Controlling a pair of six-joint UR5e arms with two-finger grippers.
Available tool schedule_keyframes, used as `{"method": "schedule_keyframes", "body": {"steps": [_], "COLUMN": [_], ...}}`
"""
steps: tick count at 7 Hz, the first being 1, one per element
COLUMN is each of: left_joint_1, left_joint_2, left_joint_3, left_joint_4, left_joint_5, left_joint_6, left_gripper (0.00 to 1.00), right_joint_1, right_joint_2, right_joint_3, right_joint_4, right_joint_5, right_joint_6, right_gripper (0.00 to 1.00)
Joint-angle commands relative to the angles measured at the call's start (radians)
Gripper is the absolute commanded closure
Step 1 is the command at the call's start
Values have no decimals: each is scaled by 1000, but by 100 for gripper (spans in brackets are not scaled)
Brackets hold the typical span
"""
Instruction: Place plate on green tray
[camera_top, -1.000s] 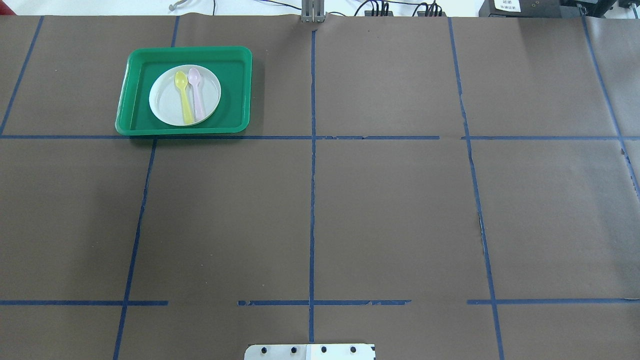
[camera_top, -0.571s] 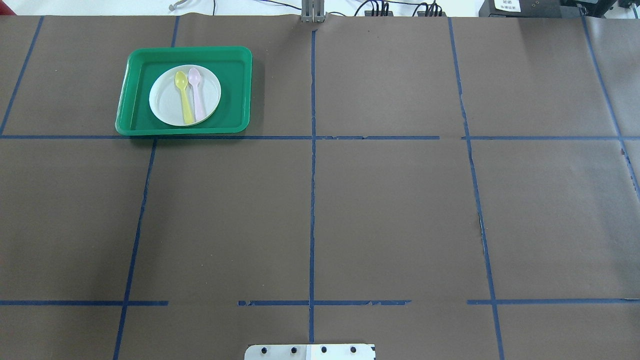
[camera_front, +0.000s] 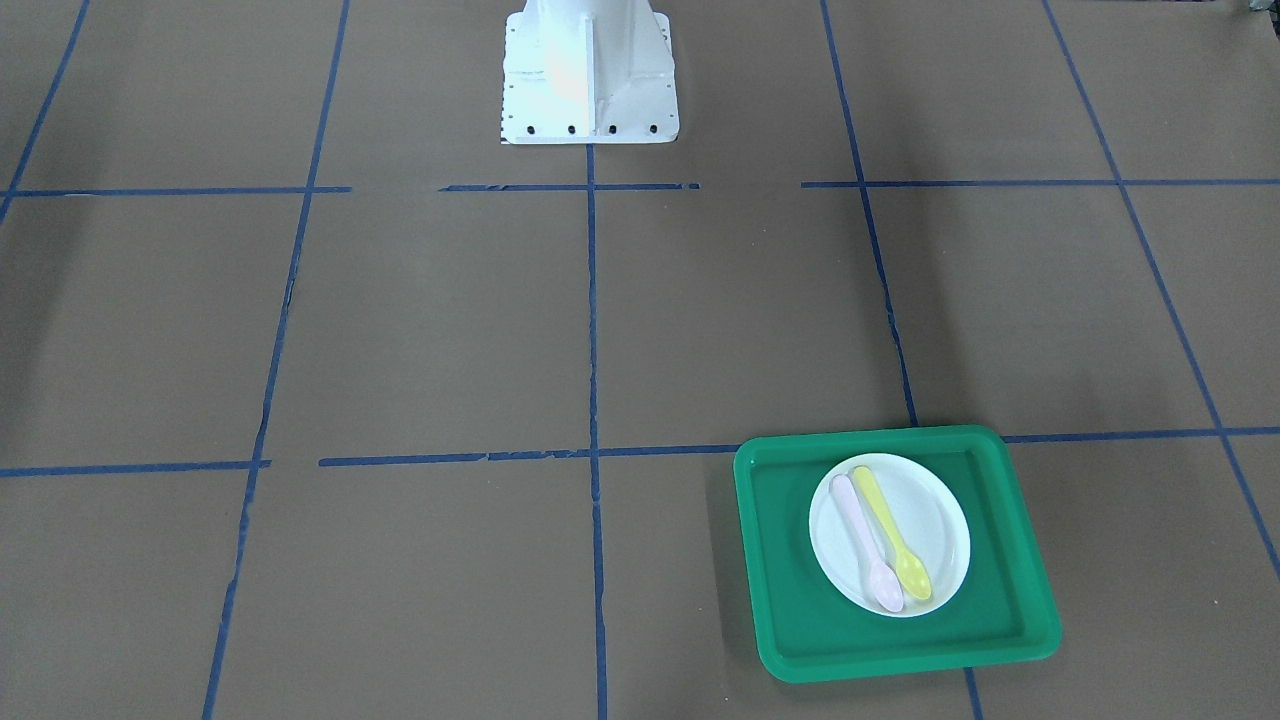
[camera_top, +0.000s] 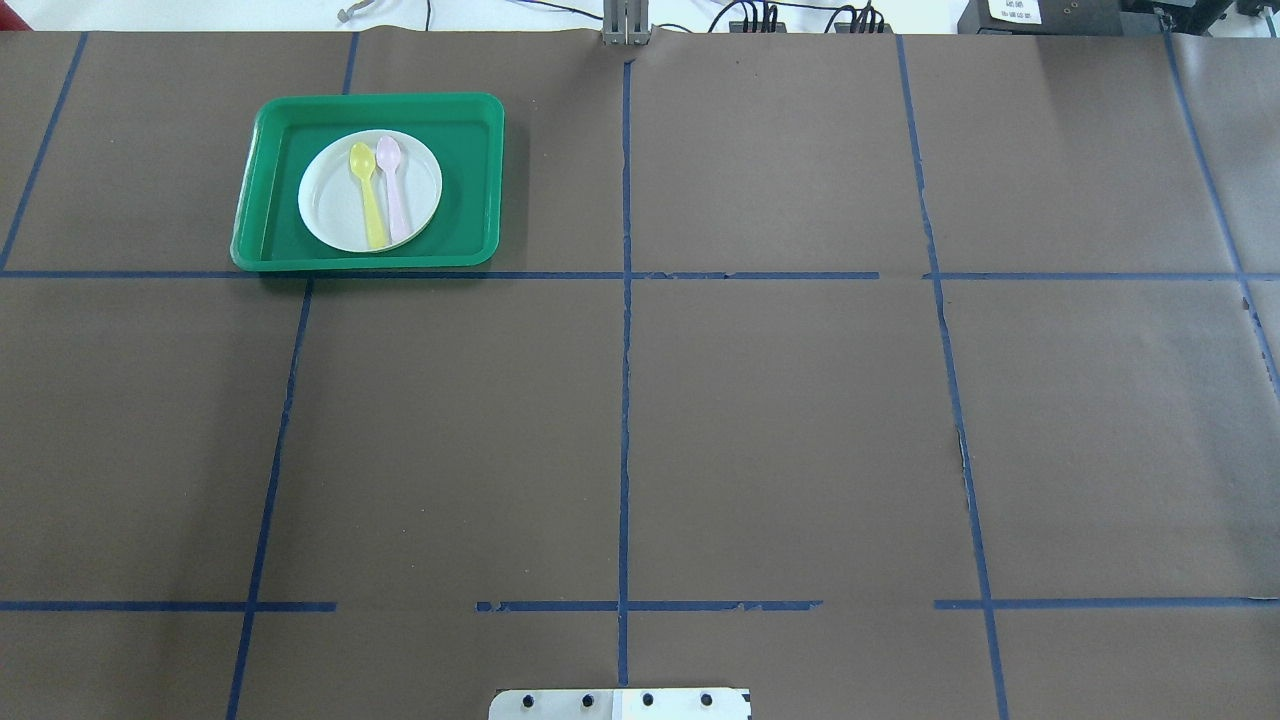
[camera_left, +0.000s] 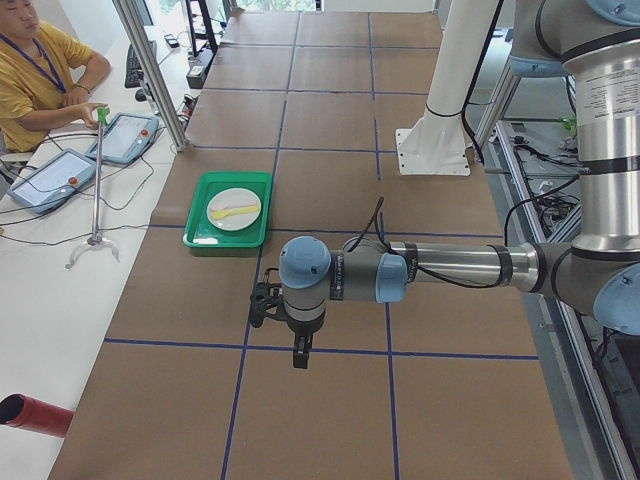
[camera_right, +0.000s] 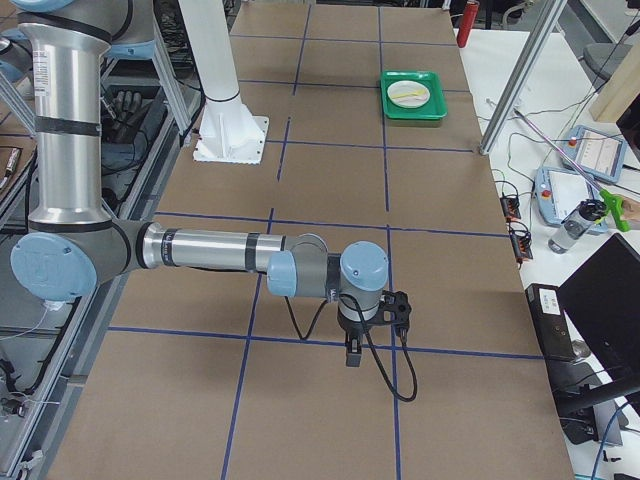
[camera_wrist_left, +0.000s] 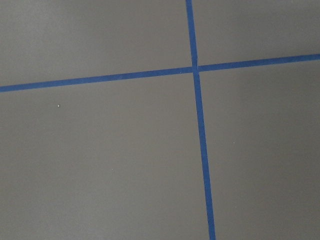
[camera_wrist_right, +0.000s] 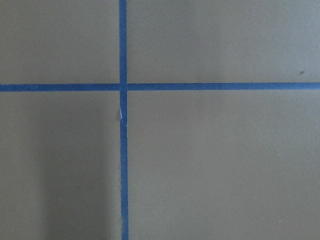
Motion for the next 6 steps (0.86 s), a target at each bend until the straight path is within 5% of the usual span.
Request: {"method": "schedule_keyframes", "body": {"steps": [1,6], "left_joint_1": [0,-1], "left_joint_2": [-9,-18], "left_joint_3": [19,5], "left_joint_4": [-6,-6], "left_joint_5": [1,-1], "left_joint_6": [-3,-4], "left_gripper": [0,0], "right_joint_1": [0,0], "right_joint_2": [0,0], "right_joint_3": [0,0], "right_joint_4": [0,0], "right_joint_5": [0,0], "right_joint_6": [0,0], "right_gripper": [0,0]}}
